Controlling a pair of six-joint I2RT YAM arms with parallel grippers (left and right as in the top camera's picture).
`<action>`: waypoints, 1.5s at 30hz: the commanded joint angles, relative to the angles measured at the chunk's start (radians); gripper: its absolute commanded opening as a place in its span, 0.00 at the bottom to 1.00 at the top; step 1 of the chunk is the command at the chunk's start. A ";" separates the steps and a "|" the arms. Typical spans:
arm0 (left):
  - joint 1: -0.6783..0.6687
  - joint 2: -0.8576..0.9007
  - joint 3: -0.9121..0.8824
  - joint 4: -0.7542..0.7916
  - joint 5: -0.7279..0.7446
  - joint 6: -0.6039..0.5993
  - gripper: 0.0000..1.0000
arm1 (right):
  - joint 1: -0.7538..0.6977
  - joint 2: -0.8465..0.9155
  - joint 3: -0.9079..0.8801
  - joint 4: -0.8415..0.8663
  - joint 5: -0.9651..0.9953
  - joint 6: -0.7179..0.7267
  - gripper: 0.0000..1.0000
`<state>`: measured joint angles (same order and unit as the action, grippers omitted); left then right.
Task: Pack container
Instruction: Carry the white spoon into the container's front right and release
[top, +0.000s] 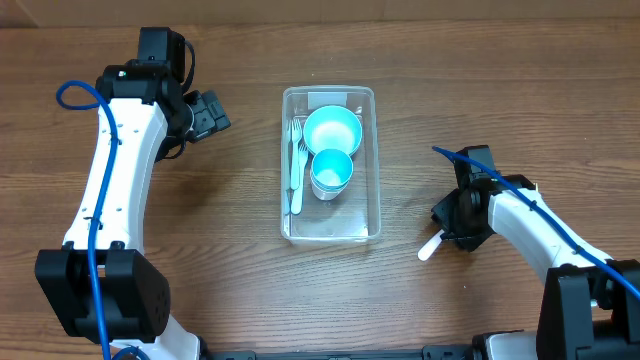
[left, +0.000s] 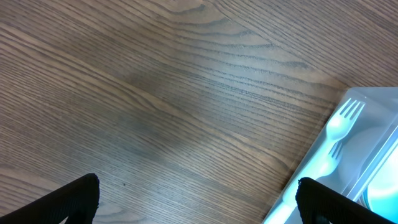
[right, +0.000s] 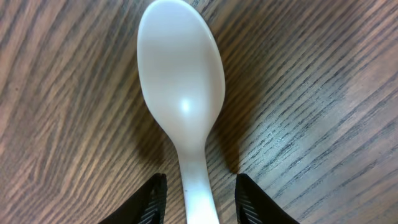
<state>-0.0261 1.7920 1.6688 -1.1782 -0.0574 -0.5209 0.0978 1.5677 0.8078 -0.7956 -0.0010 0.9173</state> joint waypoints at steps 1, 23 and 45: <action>0.000 -0.005 0.006 0.004 -0.005 0.011 1.00 | 0.004 -0.011 -0.039 0.042 0.010 0.028 0.36; 0.000 -0.005 0.006 0.004 -0.005 0.012 1.00 | 0.012 -0.012 0.446 -0.287 0.044 -0.263 0.04; 0.000 -0.005 0.006 0.004 -0.005 0.012 1.00 | 0.407 -0.004 0.595 -0.266 0.030 -0.506 0.18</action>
<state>-0.0261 1.7920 1.6688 -1.1782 -0.0574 -0.5209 0.4858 1.5627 1.4239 -1.0828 0.0013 0.4202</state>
